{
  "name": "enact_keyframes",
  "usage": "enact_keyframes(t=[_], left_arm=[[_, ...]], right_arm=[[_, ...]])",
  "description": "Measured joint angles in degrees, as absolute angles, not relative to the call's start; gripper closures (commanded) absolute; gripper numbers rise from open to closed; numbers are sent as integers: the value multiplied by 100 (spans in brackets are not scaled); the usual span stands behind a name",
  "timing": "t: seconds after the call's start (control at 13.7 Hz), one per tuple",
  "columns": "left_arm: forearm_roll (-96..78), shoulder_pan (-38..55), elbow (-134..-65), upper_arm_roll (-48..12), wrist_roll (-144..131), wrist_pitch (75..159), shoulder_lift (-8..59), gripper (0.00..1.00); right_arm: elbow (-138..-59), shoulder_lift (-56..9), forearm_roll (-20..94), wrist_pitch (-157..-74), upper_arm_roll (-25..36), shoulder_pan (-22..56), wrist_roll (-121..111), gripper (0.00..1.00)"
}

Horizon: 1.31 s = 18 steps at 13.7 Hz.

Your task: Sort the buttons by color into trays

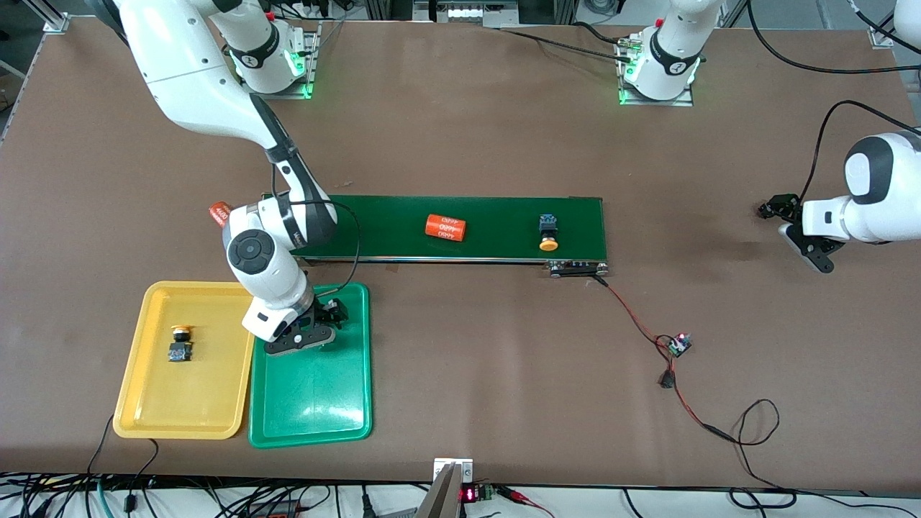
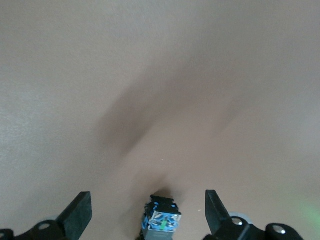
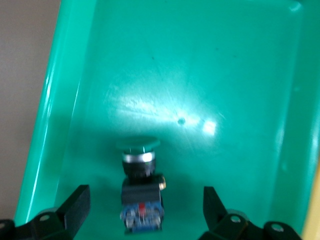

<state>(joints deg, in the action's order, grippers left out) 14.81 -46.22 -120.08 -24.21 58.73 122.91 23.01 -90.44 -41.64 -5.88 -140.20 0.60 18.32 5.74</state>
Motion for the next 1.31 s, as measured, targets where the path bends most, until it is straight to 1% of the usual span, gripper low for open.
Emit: enact_keyframes(t=[0.29, 0.51, 0.88, 1.09, 1.31], left_arm=[[1532, -5030, -12389, -2420, 6995, 13084, 2324, 0], [1544, -5177, -12484, -2425, 7545, 13167, 2322, 0], [1548, -5379, -12696, -2435, 7934, 13325, 2285, 0], [1549, -5567, -12947, -2441, 8247, 13631, 2213, 0], [1549, -5623, -13052, -2453, 8342, 13679, 2165, 0]], right_arm=[[-8977, -3204, -588, -12320, 84, 1698, 567, 0], [-8986, -2650, -586, -11445, 85, 1605, 566, 0], [-9010, -1997, -573, -10587, 86, 1447, 837, 0], [-9095, -1699, -479, -10452, 93, 1236, 1034, 0], [-9190, -1413, -256, -10272, 98, 925, 1044, 0]])
